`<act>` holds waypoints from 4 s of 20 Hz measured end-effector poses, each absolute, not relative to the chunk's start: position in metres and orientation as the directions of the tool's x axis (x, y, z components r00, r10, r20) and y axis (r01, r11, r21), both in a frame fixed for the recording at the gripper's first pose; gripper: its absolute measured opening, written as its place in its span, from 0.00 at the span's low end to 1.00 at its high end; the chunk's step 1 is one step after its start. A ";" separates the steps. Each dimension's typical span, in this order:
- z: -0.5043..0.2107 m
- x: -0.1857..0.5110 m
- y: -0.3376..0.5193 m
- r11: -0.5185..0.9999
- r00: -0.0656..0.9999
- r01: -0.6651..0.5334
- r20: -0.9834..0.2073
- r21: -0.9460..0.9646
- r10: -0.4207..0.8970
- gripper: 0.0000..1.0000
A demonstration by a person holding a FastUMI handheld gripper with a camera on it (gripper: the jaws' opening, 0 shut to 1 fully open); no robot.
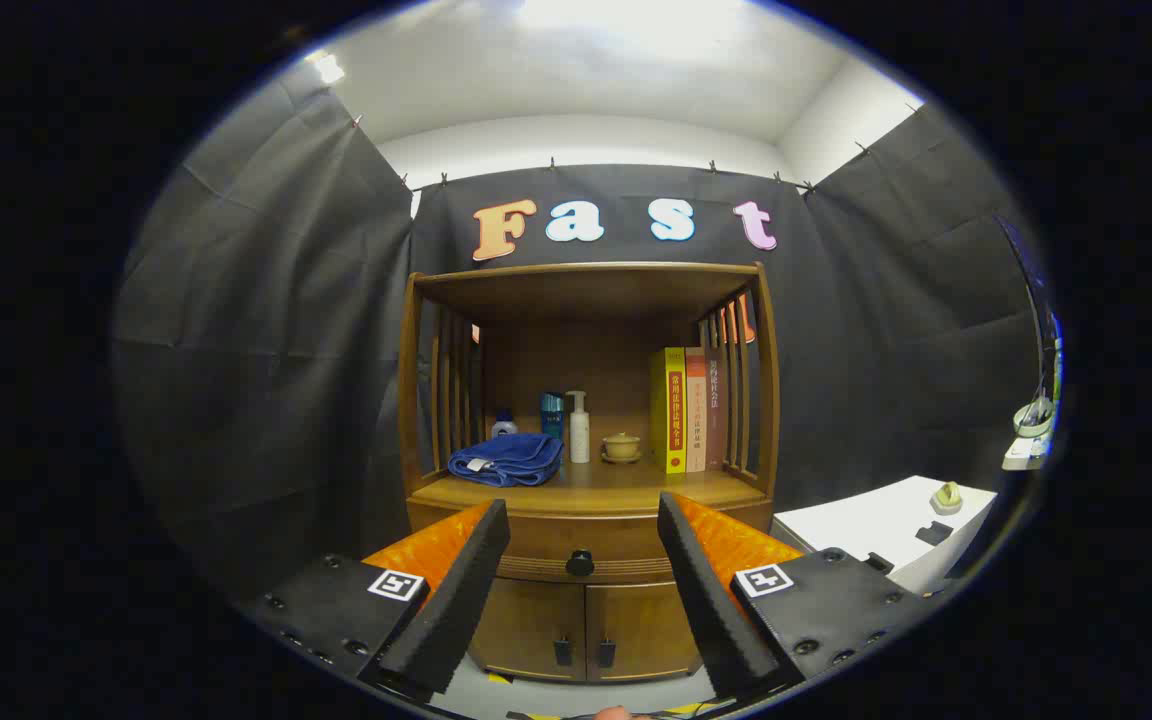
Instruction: Pull open the drawer, take out the items inside it, and place them on the countertop above the cabinet.
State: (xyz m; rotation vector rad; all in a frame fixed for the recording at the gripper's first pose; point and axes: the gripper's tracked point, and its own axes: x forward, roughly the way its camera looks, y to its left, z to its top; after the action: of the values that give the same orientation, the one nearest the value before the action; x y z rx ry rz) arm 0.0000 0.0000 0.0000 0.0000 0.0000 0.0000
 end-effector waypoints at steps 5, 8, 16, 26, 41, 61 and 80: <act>-0.003 0.001 -0.010 1.000 1.000 0.018 -0.005 0.016 -0.018 0.97; -0.001 0.001 -0.016 0.999 1.000 0.029 -0.002 0.018 -0.029 0.97; 0.001 -0.001 -0.015 1.000 1.000 0.026 0.006 0.015 -0.026 0.97; 0.003 -0.001 -0.014 1.000 1.000 0.026 0.010 0.011 -0.026 0.97; -0.023 0.065 -0.001 0.999 1.000 -0.012 0.012 -0.034 0.013 0.97; -0.192 0.213 0.009 0.999 0.995 0.001 -0.102 -0.046 -0.006 0.98; -0.236 0.245 0.003 0.999 0.982 0.017 -0.188 -0.029 -0.022 0.58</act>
State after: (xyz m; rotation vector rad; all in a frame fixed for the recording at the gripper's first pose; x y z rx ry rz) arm 0.2451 0.0025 -0.2357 -0.0272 0.1896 -0.0197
